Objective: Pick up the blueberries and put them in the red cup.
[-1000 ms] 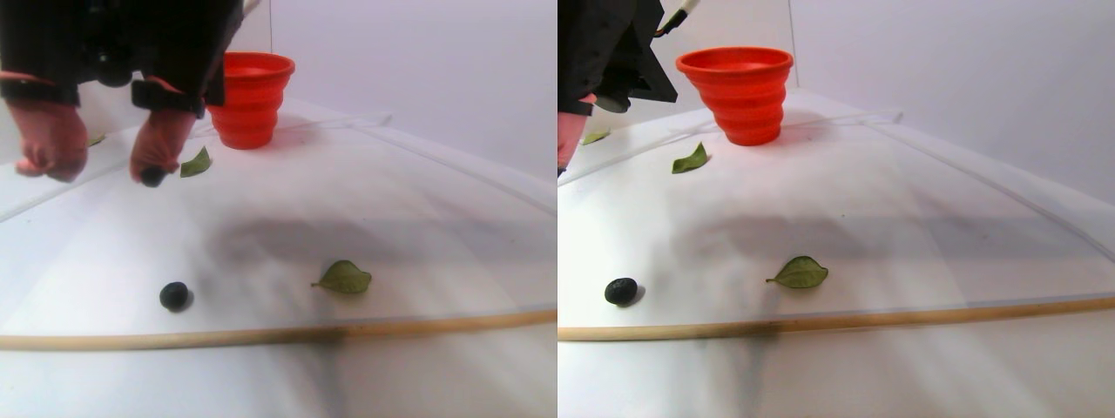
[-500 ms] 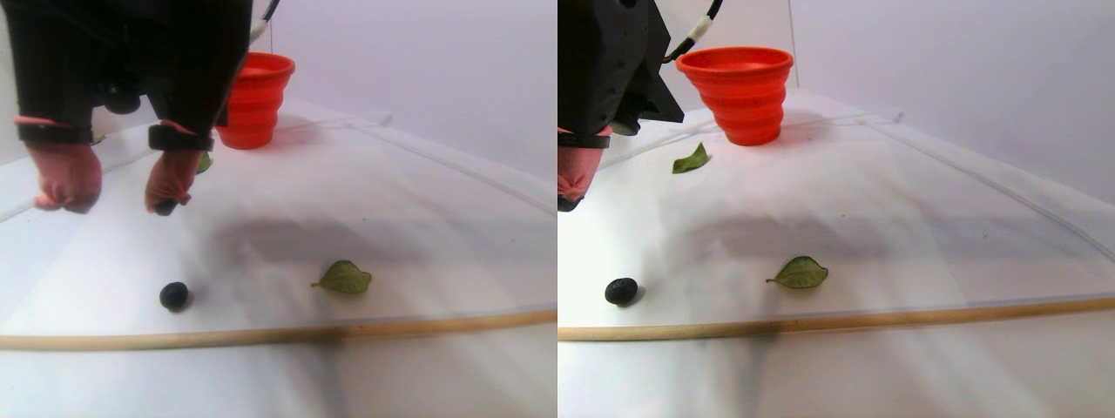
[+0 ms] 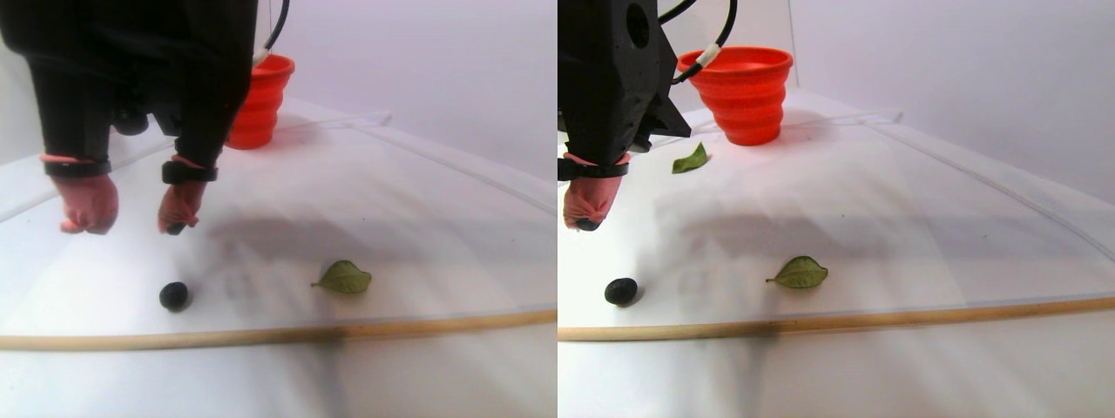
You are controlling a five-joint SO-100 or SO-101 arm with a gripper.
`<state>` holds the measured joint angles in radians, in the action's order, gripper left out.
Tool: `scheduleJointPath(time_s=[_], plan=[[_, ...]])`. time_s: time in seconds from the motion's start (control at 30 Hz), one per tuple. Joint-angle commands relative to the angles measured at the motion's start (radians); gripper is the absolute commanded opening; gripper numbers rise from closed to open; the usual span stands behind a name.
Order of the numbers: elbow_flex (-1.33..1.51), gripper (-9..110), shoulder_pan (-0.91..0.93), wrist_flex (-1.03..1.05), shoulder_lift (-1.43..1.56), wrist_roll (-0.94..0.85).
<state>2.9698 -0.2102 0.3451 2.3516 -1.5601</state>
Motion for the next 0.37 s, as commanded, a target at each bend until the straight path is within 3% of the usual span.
scheduleJointPath(time_s=[0.0, 0.33], plan=[[0.002, 16, 0.009, -0.064, -0.066, -0.005], [-0.015, 16, 0.014, -0.204, -0.229, 0.009]])
